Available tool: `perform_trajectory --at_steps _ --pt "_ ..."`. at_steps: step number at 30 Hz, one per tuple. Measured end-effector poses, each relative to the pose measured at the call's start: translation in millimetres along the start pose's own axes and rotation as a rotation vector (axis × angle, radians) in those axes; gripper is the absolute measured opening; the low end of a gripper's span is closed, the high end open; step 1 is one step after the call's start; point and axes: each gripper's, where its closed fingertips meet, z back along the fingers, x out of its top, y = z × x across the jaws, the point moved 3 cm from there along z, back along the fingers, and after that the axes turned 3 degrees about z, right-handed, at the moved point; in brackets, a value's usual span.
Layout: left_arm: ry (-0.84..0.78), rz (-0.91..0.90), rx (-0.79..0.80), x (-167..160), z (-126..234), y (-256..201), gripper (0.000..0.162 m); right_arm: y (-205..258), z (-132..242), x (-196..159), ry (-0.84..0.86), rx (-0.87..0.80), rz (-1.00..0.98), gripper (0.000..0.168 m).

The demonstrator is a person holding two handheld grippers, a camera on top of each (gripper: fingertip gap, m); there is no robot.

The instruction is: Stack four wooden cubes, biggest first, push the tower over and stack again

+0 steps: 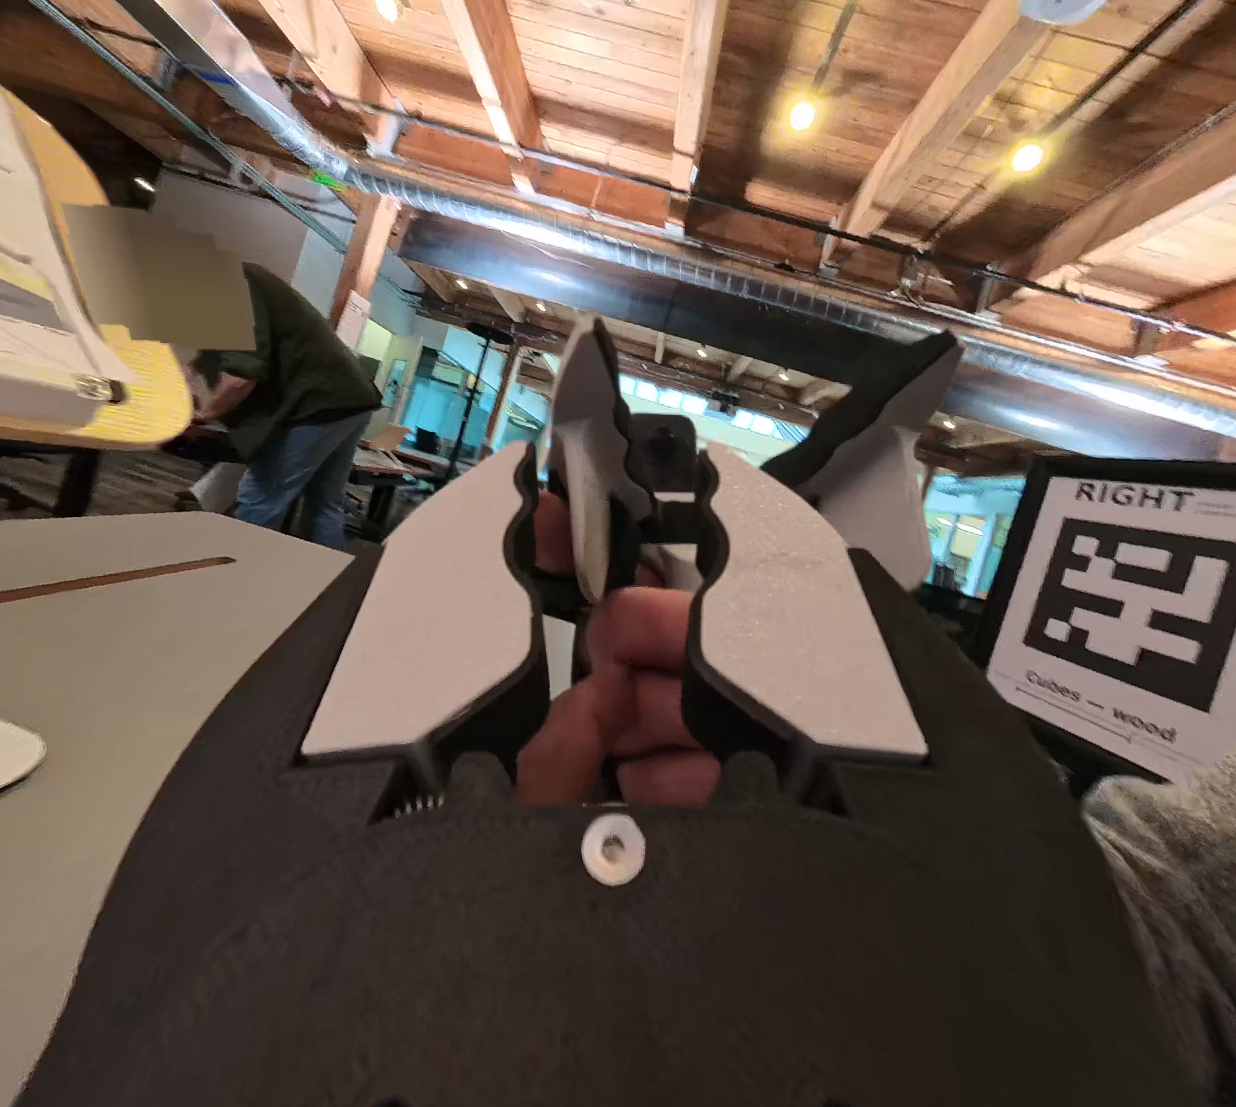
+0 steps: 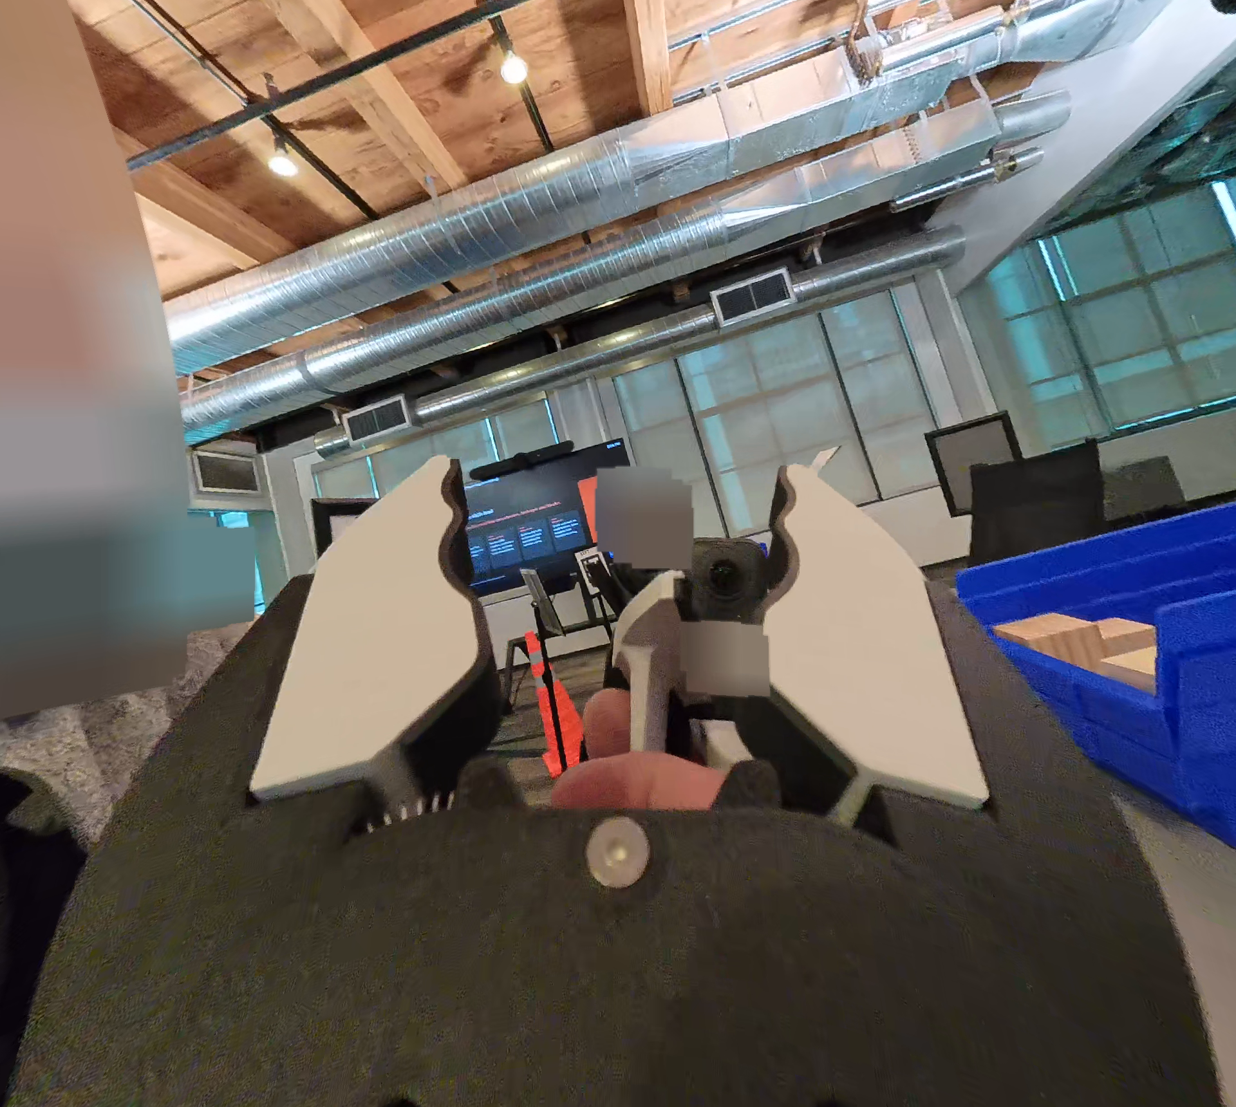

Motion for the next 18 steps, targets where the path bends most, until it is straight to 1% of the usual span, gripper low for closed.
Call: perform_trajectory --at_steps 1,3,5,9,13,17,18 --pt "0.023 0.016 -0.031 -4 -3 -4 0.045 2 -1 2 -0.005 0.009 -0.006 0.090" --pt "0.014 0.020 -0.063 -4 -3 -9 0.045 6 -4 0 0.020 0.016 -0.021 0.096" --pt "0.014 0.032 -0.079 -4 -5 -13 0.054 8 -6 0 0.018 0.009 -0.016 0.105" --pt "0.013 0.044 -0.120 -4 -5 -19 0.066 13 -6 4 -0.009 0.038 -0.050 0.117" --pt "-0.003 0.011 -0.164 -2 -4 -28 0.067 22 -10 6 -0.019 0.059 -0.042 0.113" --pt "0.001 -0.041 -0.206 0 -4 -35 0.068 27 -15 11 -0.067 0.062 -0.057 0.109" --pt "0.001 -0.056 -0.216 2 -4 -37 0.070 29 -16 12 -0.086 0.069 -0.070 0.109"
